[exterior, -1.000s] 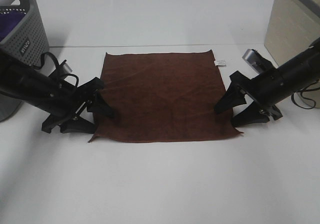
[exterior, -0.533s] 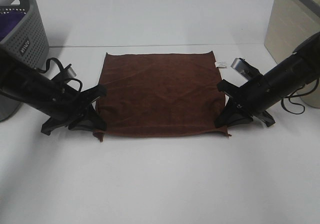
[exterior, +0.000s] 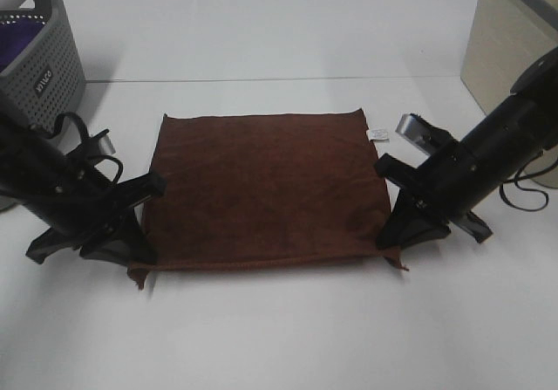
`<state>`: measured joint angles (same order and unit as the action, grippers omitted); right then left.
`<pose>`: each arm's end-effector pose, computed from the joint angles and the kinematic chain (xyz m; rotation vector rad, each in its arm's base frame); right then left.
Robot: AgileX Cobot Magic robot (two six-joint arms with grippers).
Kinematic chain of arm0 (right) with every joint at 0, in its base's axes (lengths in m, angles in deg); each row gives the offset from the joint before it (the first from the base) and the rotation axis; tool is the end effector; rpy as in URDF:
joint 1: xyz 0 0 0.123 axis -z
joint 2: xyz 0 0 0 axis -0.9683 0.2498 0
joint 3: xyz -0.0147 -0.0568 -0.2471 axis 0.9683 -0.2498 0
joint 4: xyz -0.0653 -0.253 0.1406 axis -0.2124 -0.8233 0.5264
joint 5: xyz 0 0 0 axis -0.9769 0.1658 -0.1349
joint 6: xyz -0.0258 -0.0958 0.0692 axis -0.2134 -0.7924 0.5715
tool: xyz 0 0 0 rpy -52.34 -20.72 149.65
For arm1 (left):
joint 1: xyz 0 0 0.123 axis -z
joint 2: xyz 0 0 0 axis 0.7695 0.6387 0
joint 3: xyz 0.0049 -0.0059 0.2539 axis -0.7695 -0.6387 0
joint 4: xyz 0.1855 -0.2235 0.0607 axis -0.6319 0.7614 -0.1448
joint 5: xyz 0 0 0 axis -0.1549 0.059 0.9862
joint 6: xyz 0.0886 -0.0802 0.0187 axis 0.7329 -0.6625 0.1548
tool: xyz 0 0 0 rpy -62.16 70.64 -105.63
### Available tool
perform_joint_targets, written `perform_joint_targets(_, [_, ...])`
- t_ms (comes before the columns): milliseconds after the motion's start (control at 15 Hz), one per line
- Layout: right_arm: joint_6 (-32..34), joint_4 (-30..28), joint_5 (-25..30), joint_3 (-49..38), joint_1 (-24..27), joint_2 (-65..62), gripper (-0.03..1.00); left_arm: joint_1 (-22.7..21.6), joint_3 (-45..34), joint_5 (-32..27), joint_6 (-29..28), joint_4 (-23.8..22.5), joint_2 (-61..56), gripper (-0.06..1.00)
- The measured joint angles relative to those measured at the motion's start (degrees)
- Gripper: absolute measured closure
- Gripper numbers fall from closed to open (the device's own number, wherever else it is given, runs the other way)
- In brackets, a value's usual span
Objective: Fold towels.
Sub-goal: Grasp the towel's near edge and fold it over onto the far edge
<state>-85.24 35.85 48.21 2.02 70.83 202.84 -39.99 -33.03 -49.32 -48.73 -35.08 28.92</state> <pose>0.3304 0.0943 0.0031 0.0446 -2.9139 -0.8700 0.3162 -0.1199 0.0103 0.2433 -2.9892 0.8355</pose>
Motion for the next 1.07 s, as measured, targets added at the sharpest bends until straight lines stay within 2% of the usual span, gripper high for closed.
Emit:
perform_joint_targets(67, [0.5, -0.1, -1.9, -5.6, -1.3, -1.4, 0.97, 0.0, -2.9, -0.5, -0.1, 0.0, -1.4, 0.94])
perform_joint_targets(200, [0.9, 0.5, -2.9, -10.5, -2.7, -2.5, 0.97, 0.1, -8.4, -0.8, -0.2, -0.1, -4.2, 0.94])
perform_joint_targets(467, [1.0, 0.9, -3.6, -11.1, -2.8, -4.2, 0.97, 0.2, -8.0, -1.0, -0.8, -0.4, -6.5, 0.94])
perform_joint_targets(800, [1.0, -1.4, -4.2, 2.7, -2.8, -5.1, 0.97, 0.2, 4.4, 0.5, -3.9, -2.3, -5.6, 0.94])
perform_joint_targets(1067, [2.9, -3.0, -1.0, 20.2, -2.6, 2.0, 0.97, 0.2, 17.2, 0.6, -7.7, -5.9, 1.1, 0.94])
